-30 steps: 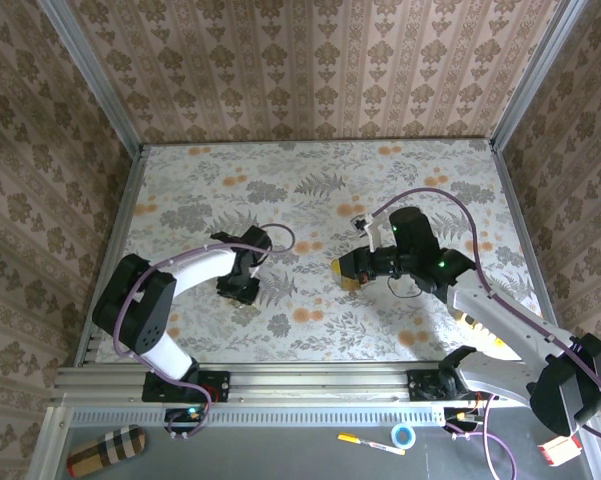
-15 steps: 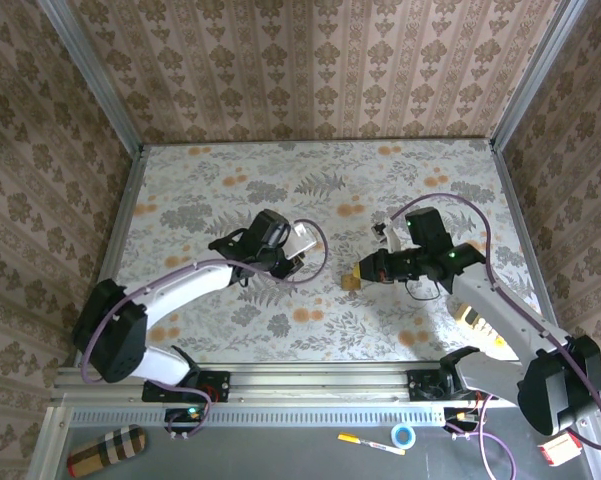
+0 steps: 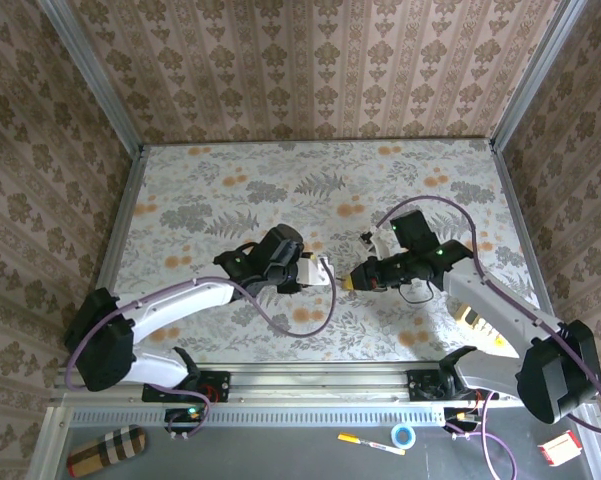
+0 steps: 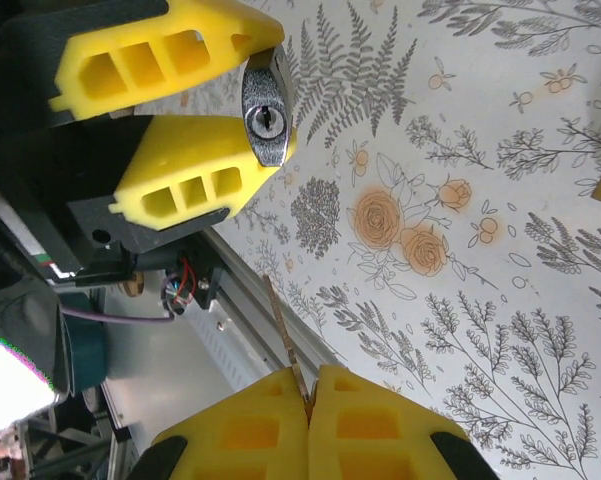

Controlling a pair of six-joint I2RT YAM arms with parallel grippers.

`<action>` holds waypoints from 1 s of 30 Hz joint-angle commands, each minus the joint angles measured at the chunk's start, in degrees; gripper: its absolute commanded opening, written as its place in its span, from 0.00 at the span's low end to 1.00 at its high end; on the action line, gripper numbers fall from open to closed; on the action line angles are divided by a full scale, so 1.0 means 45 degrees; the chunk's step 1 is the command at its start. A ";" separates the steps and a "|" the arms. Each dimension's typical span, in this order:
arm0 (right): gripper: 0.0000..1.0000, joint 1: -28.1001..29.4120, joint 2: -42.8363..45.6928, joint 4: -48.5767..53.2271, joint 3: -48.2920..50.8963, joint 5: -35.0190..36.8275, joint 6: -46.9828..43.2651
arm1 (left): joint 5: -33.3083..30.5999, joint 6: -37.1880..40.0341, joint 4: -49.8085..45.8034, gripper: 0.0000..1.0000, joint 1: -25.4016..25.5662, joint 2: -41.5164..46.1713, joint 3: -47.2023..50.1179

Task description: Unlock with the key

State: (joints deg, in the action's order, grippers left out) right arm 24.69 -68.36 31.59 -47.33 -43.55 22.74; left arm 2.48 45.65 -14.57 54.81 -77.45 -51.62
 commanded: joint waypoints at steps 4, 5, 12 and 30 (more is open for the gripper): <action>0.00 0.0412 -0.0468 0.0537 -0.0637 0.0291 -0.0615 | -0.0183 0.1485 -0.0686 0.14 0.0515 0.0303 -0.0516; 0.00 0.0432 -0.0472 0.0521 -0.0635 0.0283 -0.0608 | -0.0177 0.1516 -0.0793 0.14 0.0545 0.0262 -0.0580; 0.00 0.0459 -0.0655 0.0138 -0.0576 0.0129 -0.0475 | -0.0317 0.1518 -0.0701 0.13 0.0813 0.0049 -0.0656; 0.00 0.0471 -0.1448 -0.1228 -0.0517 -0.0593 0.0054 | -0.0424 0.1150 -0.0612 0.12 0.1128 -0.0289 -0.0725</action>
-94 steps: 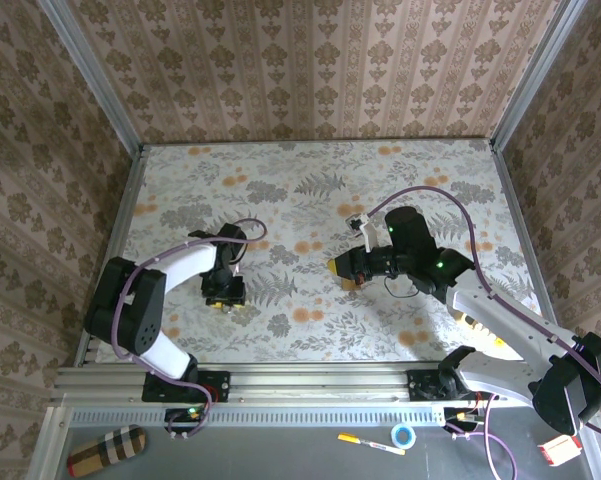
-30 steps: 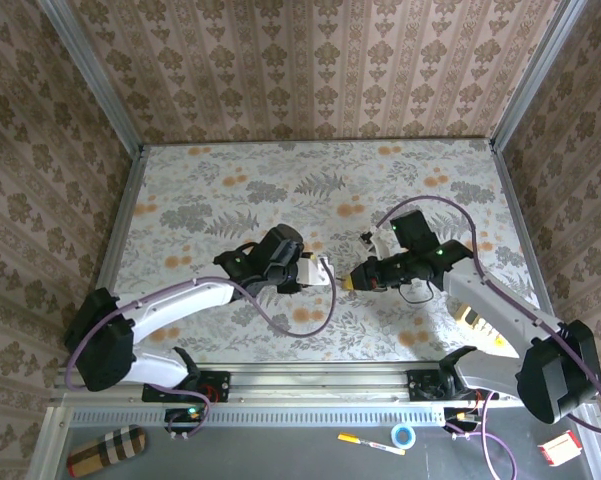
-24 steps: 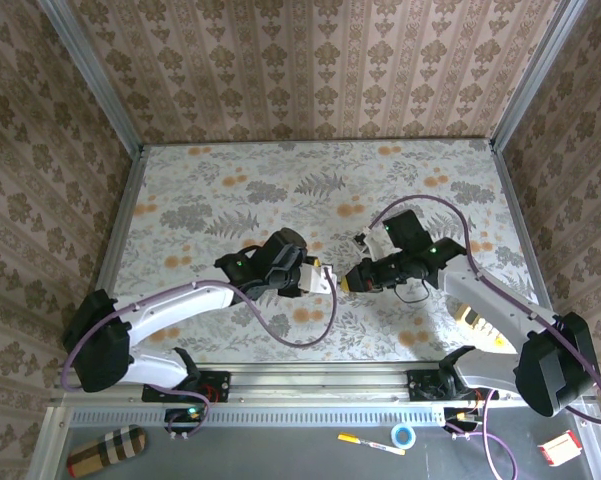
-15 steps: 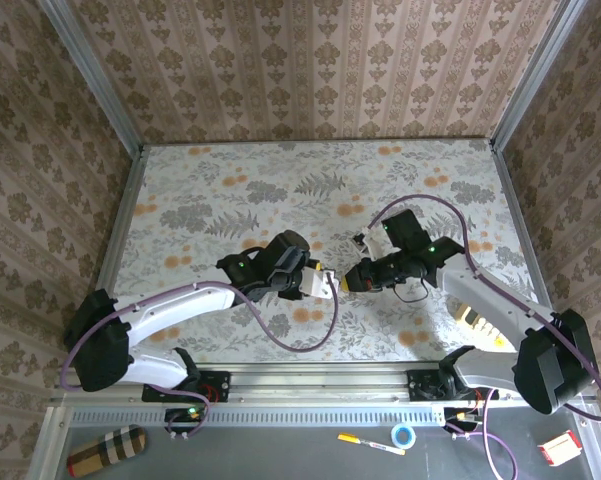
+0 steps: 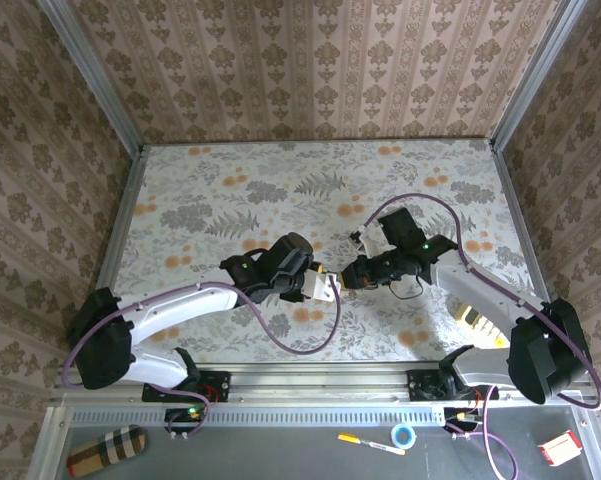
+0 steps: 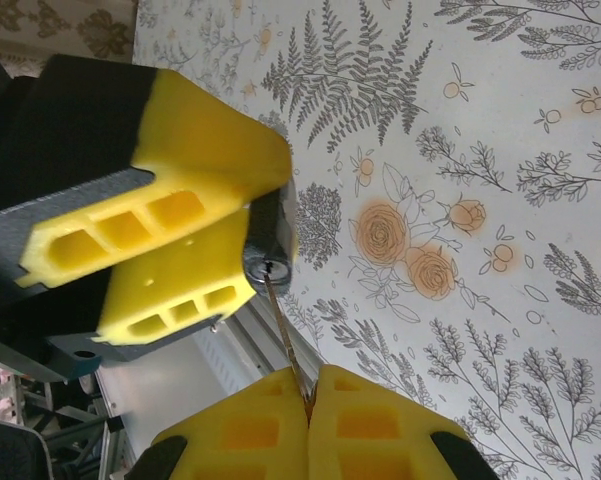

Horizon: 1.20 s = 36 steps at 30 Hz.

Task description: Unlock with the key

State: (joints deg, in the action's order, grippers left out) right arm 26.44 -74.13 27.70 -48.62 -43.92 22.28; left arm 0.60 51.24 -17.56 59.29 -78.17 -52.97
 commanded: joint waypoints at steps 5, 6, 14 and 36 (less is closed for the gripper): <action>0.00 0.0082 -0.0370 -0.0551 -0.0231 -0.0630 0.0263 | -0.0035 -0.0177 0.0164 0.12 0.0151 -0.0288 -0.0533; 0.00 0.0082 -0.0423 -0.0534 -0.0231 -0.0630 0.0245 | -0.0050 -0.0195 0.0210 0.12 0.0147 -0.0280 -0.0515; 0.00 0.0063 -0.0461 -0.0348 -0.0135 -0.0443 0.0137 | -0.0134 -0.0294 0.0200 0.12 0.0111 -0.0208 -0.0400; 0.00 -0.0054 -0.0162 0.0617 -0.0006 -0.0035 -0.0341 | -0.0212 -0.0389 0.0098 0.12 -0.0082 -0.0129 -0.0316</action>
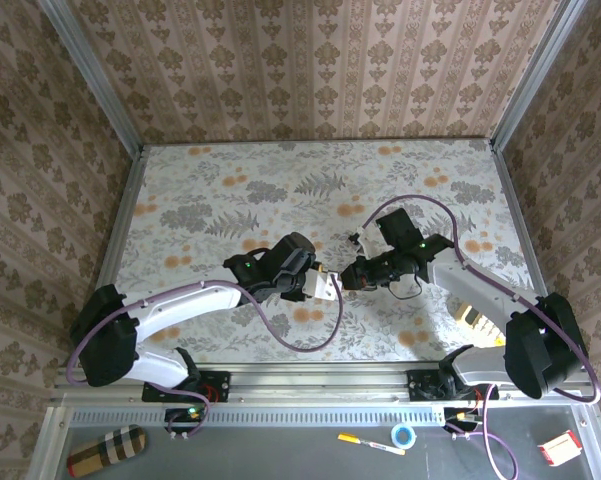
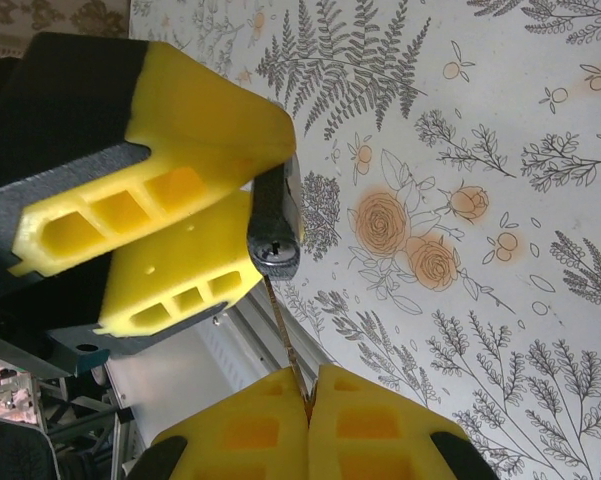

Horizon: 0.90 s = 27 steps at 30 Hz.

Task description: Unlock with the key

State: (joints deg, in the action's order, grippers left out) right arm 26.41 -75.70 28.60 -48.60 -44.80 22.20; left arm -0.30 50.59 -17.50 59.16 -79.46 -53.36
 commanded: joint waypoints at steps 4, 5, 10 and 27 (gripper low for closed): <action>0.00 -0.0055 0.0175 0.0130 0.0009 0.0072 -0.0165 | 0.0007 -0.0208 -0.0043 0.12 0.0002 0.0159 -0.0284; 0.00 -0.0050 0.0163 0.0125 -0.0035 0.0090 -0.0148 | 0.0007 -0.0208 -0.0068 0.12 0.0050 0.0134 -0.0302; 0.00 -0.0059 0.0037 0.0109 -0.0176 0.0108 -0.0159 | -0.0032 -0.0151 -0.0289 0.12 0.0190 -0.0031 -0.0364; 0.00 -0.0069 -0.0365 -0.0144 -0.0152 0.0189 -0.0167 | -0.0091 -0.0261 -0.0527 0.12 0.0486 -0.0168 -0.0503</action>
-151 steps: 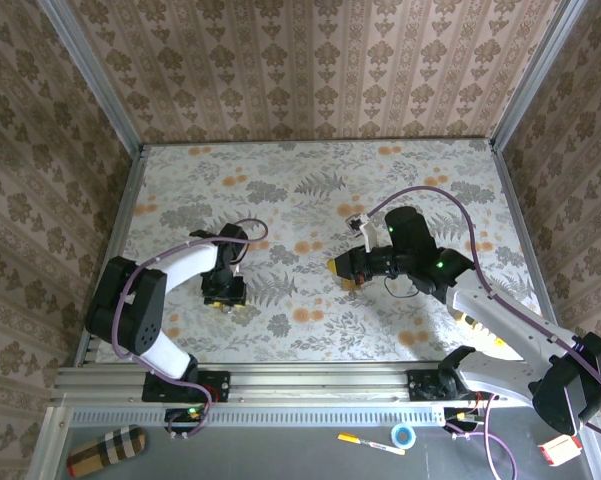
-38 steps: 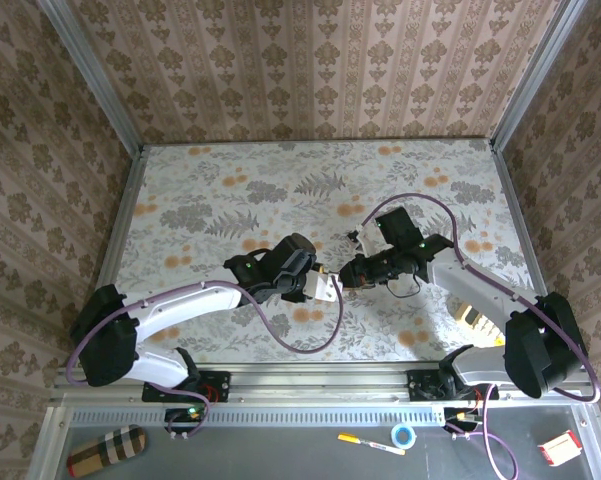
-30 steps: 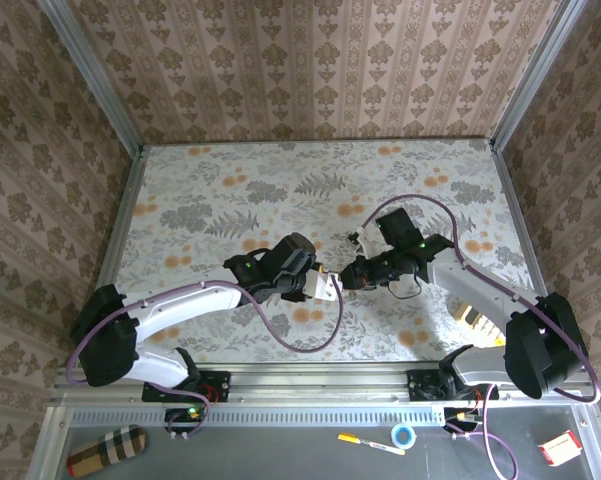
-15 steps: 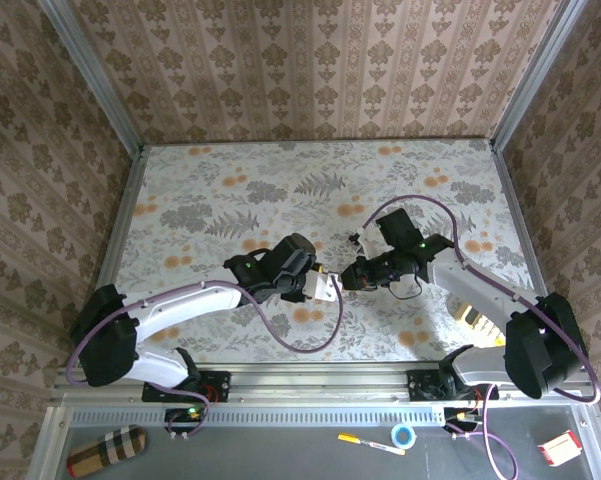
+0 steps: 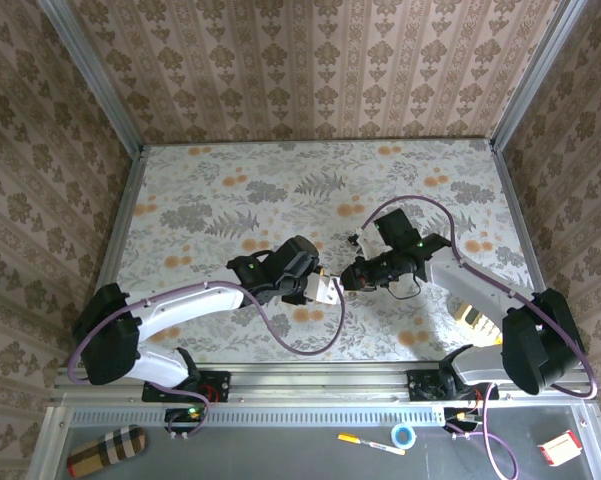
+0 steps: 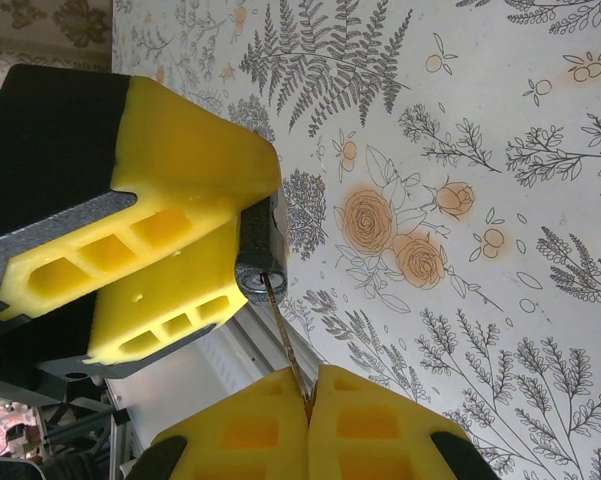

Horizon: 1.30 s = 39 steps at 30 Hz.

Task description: Unlock with the key

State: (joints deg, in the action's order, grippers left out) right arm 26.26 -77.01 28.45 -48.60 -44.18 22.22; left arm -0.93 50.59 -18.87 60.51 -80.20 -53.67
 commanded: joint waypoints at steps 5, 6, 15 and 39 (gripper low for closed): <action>0.00 -0.0015 -0.0054 -0.0452 -0.0178 -0.0148 -0.0047 | 0.0138 -0.0443 -0.0339 0.12 0.0340 -0.0189 -0.0585; 0.00 0.0021 -0.0036 -0.0537 -0.0157 -0.0199 -0.0035 | 0.0181 -0.0573 -0.0403 0.12 0.0343 -0.0244 -0.0710; 0.00 0.0199 -0.0166 -0.0402 -0.0165 -0.0123 -0.0202 | 0.0712 -0.1076 -0.0614 0.10 0.0364 -0.0533 -0.1431; 0.00 0.1156 -0.0523 0.0387 -0.1368 0.0627 -0.1014 | 0.0636 -0.1942 -0.1418 0.09 0.0869 -0.1469 -0.2653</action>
State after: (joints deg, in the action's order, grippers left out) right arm 29.98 -78.83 33.54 -52.34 -38.44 18.35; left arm -2.46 43.66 -31.38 62.39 -86.21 -62.43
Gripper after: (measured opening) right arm 0.058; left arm 0.261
